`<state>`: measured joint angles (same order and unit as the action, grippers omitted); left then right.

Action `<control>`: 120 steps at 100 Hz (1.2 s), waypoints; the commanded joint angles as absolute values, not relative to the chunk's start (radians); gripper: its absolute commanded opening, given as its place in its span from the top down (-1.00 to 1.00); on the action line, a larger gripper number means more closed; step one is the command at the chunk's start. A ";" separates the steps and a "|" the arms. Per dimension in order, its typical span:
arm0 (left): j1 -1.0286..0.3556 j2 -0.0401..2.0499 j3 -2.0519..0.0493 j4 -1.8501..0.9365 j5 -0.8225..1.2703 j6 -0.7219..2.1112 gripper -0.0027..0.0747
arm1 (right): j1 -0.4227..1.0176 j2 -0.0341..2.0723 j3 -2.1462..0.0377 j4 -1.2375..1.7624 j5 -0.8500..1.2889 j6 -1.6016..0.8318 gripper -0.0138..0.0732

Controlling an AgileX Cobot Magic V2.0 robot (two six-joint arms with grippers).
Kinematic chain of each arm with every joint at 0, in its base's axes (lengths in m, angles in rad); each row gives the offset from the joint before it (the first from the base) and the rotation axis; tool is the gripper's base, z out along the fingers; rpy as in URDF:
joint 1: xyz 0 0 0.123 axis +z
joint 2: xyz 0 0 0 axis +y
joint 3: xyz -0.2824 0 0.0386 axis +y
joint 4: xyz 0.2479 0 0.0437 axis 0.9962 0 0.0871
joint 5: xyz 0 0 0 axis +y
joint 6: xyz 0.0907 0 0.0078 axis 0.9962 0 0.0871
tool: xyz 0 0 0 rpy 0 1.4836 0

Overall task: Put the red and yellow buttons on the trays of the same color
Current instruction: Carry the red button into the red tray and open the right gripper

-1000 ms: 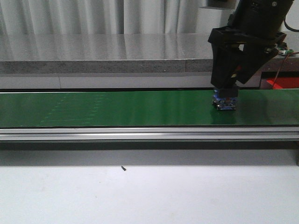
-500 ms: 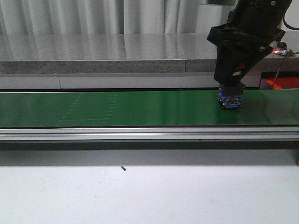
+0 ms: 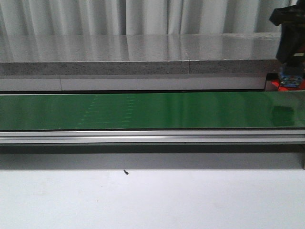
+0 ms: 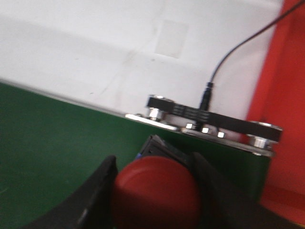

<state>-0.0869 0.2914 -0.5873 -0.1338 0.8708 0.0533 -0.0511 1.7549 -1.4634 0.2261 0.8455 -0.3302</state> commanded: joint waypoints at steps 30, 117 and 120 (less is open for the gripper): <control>-0.089 0.302 -0.611 -0.145 0.804 0.053 0.98 | -0.276 1.752 -1.498 0.284 0.763 -0.318 0.41; -0.089 0.302 -0.611 -0.145 0.804 0.053 0.98 | -0.333 1.935 -1.498 0.347 0.589 -0.301 0.05; -0.089 0.302 -0.611 -0.145 0.804 0.053 0.98 | -0.333 1.935 -1.498 0.347 0.589 -0.301 -0.09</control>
